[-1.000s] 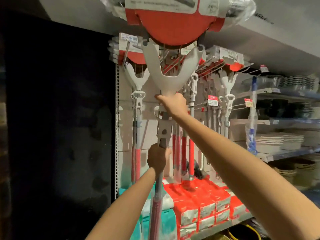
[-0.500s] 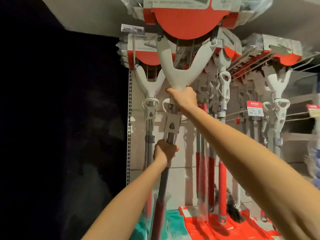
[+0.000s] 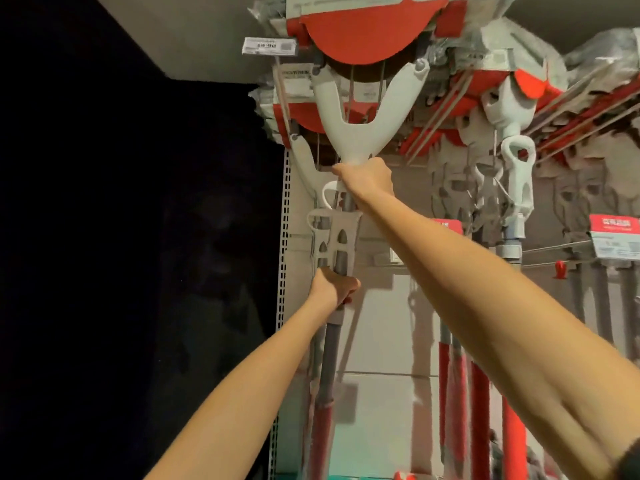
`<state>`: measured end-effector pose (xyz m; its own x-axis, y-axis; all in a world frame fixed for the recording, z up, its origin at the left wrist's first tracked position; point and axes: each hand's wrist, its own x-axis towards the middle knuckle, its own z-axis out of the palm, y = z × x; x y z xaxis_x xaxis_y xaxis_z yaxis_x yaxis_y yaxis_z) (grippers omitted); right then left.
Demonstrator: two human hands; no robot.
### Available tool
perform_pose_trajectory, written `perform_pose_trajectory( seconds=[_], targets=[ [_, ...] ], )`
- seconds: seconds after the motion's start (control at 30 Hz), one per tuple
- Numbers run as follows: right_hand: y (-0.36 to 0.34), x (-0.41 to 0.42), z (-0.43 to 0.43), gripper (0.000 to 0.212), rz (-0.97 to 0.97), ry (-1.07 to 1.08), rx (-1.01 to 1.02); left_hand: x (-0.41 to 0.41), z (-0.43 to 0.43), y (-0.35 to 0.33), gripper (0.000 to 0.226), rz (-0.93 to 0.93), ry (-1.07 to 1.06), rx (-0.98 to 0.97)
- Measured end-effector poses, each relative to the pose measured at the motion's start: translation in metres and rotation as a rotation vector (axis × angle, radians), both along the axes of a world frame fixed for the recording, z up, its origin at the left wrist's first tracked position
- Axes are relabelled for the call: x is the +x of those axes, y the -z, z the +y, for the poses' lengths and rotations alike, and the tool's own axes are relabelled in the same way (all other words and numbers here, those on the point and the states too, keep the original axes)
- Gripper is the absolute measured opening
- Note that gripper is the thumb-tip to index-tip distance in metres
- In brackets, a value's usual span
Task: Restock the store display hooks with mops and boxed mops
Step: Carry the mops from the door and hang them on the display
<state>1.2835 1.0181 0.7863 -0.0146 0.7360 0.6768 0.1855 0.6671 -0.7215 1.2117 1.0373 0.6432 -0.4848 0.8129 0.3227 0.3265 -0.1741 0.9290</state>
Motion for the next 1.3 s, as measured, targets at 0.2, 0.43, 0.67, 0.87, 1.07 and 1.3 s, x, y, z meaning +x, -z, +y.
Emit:
perform_pose_trajectory(
  seconds=[0.2,0.43,0.67,0.87,1.07,1.3],
  targets=[
    [-0.001,-0.019,0.014,0.046,-0.034,0.033,0.032,-0.015,0.019,0.002,0.027,0.001,-0.021,0.018],
    [-0.004,-0.03,0.026,0.04,-0.033,0.051,0.046,-0.025,0.03,-0.003,0.023,-0.022,-0.002,0.031],
    [-0.005,-0.032,0.041,0.055,0.001,0.081,0.022,-0.026,0.042,-0.008,0.024,0.028,0.055,0.009],
    [-0.001,-0.035,0.041,0.051,0.003,0.054,0.039,-0.031,0.046,-0.002,0.024,0.032,0.019,0.023],
    [-0.005,-0.032,0.044,0.052,0.098,-0.01,0.034,-0.032,0.035,-0.007,0.026,0.121,0.058,-0.045],
    [-0.004,-0.041,0.042,0.047,0.049,-0.047,0.08,-0.044,0.039,-0.005,0.022,0.064,0.046,-0.03]
  ],
)
